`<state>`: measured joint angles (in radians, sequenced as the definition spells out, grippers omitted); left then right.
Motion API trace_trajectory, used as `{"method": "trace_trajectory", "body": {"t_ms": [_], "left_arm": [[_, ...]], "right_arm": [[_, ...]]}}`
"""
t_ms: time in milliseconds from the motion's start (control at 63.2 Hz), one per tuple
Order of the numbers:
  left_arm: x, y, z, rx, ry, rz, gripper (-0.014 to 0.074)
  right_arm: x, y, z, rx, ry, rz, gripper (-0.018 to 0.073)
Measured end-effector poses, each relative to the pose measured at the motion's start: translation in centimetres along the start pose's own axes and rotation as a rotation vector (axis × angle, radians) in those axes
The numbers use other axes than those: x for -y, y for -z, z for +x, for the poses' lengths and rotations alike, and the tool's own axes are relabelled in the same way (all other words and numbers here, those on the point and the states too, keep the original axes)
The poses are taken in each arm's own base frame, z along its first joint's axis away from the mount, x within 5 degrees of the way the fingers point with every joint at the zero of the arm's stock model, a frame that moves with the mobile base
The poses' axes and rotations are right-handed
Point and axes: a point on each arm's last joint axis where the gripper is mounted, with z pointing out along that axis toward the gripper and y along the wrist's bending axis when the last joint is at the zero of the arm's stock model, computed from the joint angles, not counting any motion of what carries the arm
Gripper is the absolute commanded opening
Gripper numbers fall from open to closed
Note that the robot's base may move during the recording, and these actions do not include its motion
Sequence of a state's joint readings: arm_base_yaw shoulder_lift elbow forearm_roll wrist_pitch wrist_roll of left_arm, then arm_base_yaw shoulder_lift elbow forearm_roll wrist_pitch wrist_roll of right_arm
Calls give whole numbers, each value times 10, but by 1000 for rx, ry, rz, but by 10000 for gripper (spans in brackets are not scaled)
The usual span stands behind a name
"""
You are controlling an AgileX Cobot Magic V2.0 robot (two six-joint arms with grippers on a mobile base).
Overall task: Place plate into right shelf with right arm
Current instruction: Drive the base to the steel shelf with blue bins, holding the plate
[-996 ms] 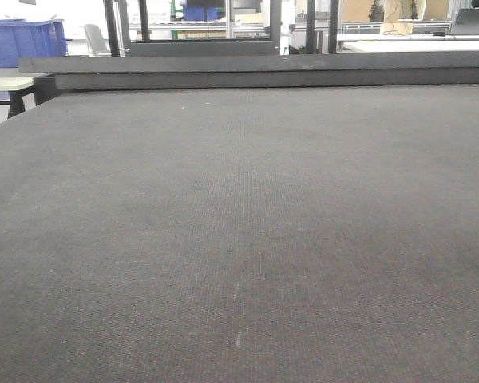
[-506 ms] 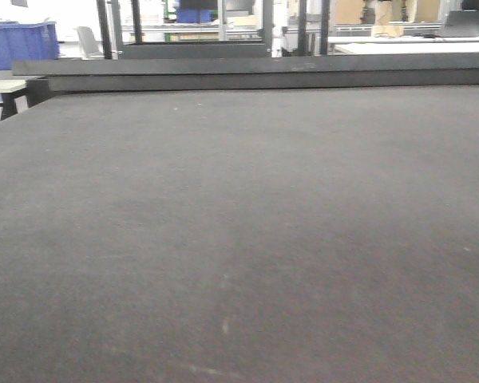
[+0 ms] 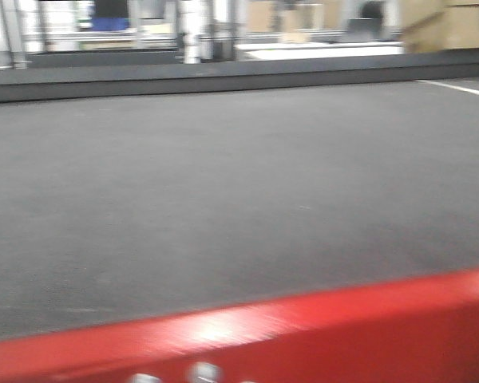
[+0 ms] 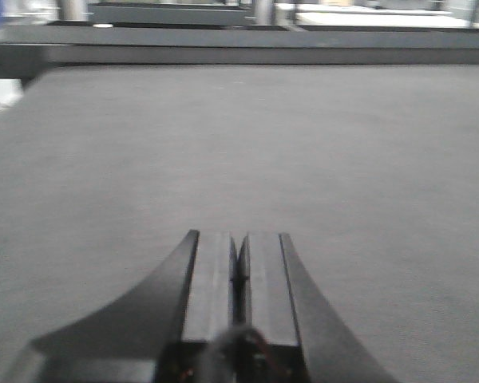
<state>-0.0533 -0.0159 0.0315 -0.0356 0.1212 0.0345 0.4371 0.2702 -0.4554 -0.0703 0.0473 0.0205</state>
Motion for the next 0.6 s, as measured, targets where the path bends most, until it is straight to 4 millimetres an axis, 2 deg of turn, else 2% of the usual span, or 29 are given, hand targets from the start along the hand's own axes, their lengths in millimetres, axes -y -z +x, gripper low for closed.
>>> {"method": "trace_trajectory", "body": {"t_ms": [601], "left_arm": [[0, 0, 0, 0, 0, 0, -47]], "right_arm": [[0, 0, 0, 0, 0, 0, 54]]}}
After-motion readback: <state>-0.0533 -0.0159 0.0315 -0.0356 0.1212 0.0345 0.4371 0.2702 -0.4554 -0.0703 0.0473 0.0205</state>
